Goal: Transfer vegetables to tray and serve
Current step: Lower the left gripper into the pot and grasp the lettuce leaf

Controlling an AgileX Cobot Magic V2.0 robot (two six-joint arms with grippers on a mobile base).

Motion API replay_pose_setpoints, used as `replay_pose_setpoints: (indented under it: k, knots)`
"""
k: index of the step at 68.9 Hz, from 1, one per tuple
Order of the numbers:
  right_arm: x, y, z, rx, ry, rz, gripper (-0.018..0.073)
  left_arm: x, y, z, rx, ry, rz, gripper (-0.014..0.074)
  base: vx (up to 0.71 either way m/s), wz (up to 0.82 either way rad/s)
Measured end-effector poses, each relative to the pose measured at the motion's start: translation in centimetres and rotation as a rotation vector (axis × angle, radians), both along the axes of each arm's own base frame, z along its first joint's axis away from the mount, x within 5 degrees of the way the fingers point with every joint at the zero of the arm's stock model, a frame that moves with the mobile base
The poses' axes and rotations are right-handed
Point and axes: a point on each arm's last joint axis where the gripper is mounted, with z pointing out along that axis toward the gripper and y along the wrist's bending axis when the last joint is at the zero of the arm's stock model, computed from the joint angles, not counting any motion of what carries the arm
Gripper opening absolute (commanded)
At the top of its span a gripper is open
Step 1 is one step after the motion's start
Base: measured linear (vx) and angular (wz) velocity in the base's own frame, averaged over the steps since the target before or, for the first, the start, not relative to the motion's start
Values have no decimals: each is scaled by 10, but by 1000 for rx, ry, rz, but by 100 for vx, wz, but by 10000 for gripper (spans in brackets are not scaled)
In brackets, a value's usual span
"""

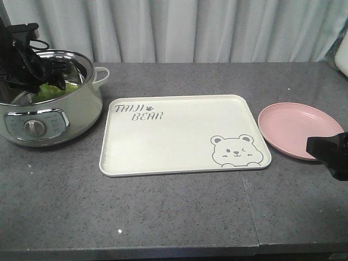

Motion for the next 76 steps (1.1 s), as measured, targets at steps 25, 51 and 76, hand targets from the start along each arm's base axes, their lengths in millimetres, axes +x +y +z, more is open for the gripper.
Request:
replay_pose_setpoints:
  k: [25, 51, 76]
  knots:
    - [0, 0, 0, 5, 1, 1, 574, 9, 0, -29, -2, 75, -3, 470, 0, 0]
    - [0, 1, 1, 24, 1, 2, 573, 8, 5, -30, 41, 89, -7, -8, 0, 0]
    - [-3, 5, -1, 67, 40, 26, 573, 6, 4, -25, 33, 86, -8, -7, 0, 0]
